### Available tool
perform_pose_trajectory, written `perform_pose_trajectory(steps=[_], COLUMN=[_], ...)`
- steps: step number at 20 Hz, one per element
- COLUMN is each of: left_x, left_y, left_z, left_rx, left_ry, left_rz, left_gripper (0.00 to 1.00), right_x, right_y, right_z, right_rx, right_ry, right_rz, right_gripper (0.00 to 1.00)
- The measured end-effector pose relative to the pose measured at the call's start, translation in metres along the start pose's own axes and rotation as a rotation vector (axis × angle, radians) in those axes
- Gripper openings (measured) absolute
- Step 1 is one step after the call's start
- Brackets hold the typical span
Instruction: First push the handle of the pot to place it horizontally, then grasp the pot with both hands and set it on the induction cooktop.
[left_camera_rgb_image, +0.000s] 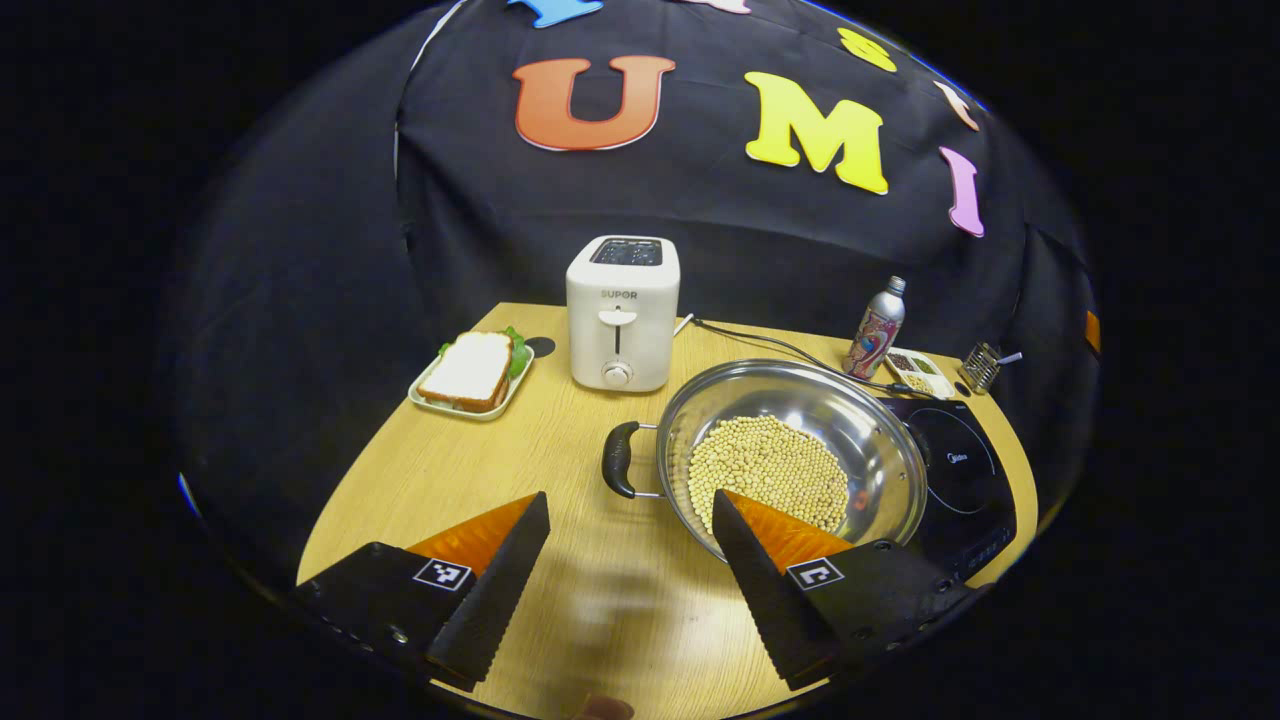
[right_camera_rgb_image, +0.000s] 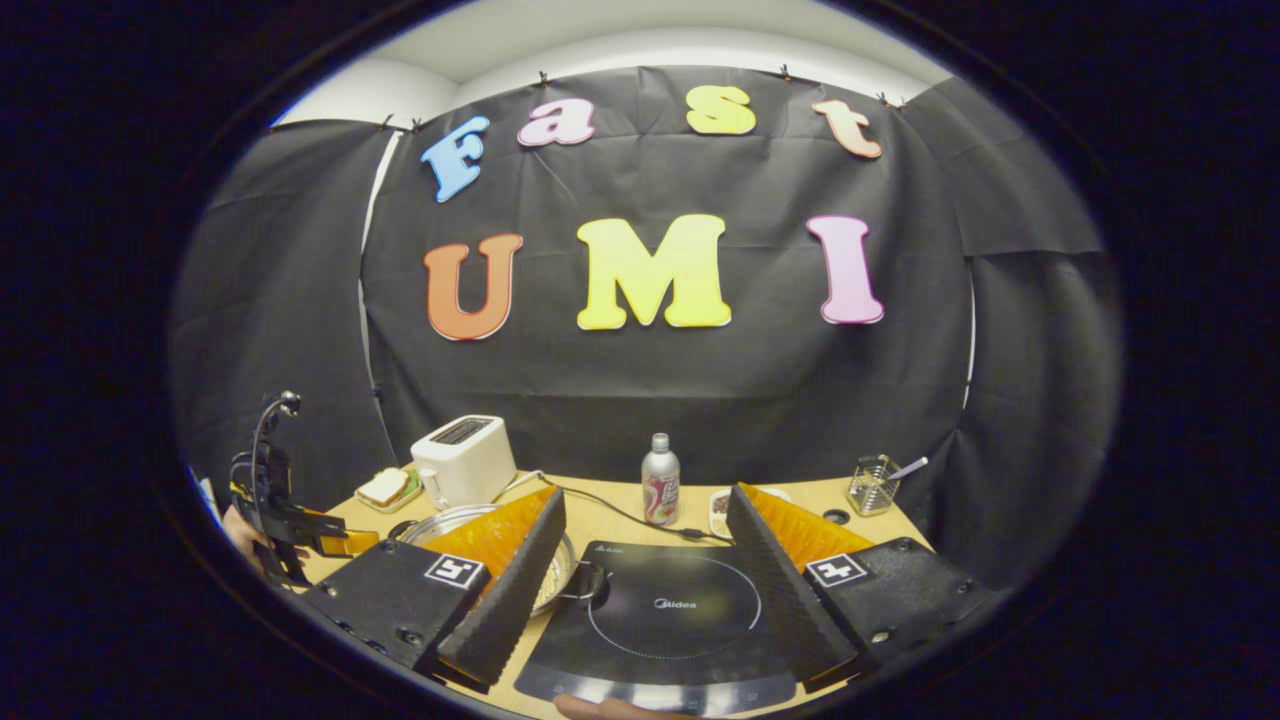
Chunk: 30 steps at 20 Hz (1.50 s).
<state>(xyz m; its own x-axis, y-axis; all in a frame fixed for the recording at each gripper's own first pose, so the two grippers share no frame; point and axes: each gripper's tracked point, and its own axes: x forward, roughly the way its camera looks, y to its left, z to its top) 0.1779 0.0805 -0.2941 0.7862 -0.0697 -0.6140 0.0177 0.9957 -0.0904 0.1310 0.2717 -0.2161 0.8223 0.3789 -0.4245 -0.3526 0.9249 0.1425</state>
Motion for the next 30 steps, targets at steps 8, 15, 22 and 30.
perform_pose_trajectory(steps=[8,15,22,30], left_x=[-0.029,0.012,0.065,0.103], left_y=[-0.016,-0.015,-0.012,-0.003], left_z=[0.044,0.030,0.006,-0.012], left_rx=[0.032,0.011,-0.035,0.002], left_ry=[-0.139,-0.042,0.104,0.184], left_rz=[0.010,-0.014,-0.049,-0.028], left_gripper=[0.98,0.98,0.93,0.75], right_x=[0.034,0.076,0.127,0.157], right_y=[0.012,0.034,0.057,0.059], right_z=[-0.036,-0.088,-0.142,-0.196], right_rx=[-0.015,0.009,0.026,0.028], right_ry=[0.118,0.286,0.454,0.615], right_rz=[-0.013,0.033,0.084,0.057], right_gripper=[1.00,0.99,0.99,0.94])
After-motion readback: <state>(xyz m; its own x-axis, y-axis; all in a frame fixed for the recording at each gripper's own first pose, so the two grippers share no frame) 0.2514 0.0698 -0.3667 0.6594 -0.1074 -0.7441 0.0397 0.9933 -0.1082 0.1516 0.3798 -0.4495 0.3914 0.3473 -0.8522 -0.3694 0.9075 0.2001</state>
